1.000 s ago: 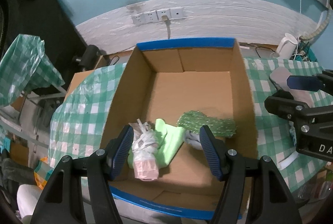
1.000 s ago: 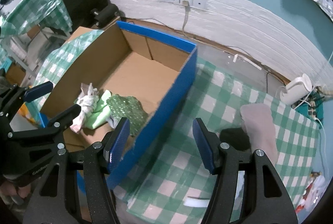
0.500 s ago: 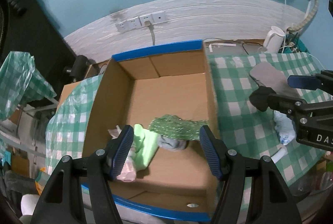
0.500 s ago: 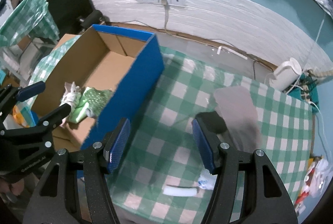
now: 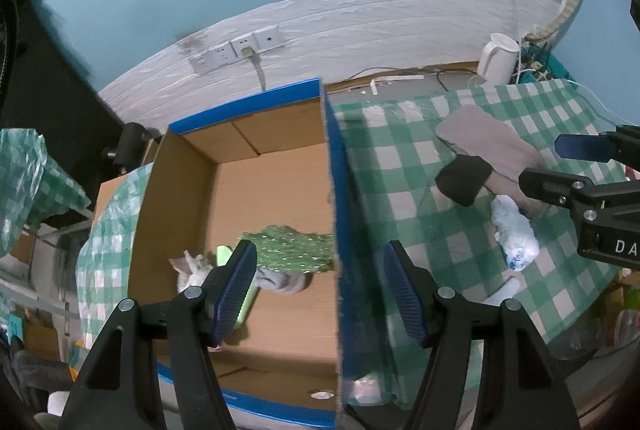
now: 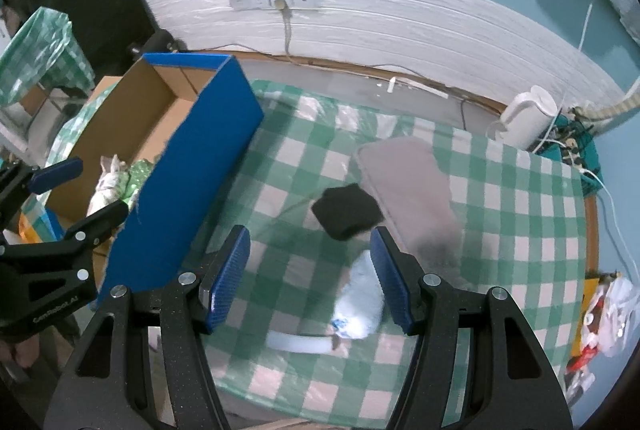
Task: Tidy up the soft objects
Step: 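Move the right tool back to the table and grasp the second white bag bundle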
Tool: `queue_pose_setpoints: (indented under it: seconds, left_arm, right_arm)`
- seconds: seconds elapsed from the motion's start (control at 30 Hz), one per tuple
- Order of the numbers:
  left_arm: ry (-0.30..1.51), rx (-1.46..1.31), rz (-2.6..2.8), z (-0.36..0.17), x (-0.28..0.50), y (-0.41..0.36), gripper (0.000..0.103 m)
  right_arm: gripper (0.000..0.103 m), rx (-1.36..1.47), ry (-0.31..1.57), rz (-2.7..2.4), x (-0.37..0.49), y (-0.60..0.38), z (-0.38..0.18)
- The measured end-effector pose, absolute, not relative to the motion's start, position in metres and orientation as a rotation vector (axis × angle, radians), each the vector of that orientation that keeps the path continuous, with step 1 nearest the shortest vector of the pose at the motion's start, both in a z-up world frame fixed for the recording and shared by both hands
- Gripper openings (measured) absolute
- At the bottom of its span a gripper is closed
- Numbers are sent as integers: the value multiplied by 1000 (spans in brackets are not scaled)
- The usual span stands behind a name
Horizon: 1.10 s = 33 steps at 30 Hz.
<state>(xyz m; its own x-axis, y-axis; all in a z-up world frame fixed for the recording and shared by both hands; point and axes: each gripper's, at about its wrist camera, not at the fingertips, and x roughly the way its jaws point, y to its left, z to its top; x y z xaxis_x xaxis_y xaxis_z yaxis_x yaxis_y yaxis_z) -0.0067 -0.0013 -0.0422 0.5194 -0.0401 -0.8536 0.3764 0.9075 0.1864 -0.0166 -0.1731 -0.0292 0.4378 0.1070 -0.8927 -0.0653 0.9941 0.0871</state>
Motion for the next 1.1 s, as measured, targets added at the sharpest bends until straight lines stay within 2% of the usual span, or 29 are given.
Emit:
queue_pose_setpoints:
  seconds: [0.63,1.1]
  left_arm:
    - [1025,406,-324,-54,-18,-45,67]
    - [1084,442,-359,-86,-22,-70,67]
  right_arm:
    - [63,107,1128,54,-36,-219,-39]
    - [63,110,1250,31,-31,-225,-91]
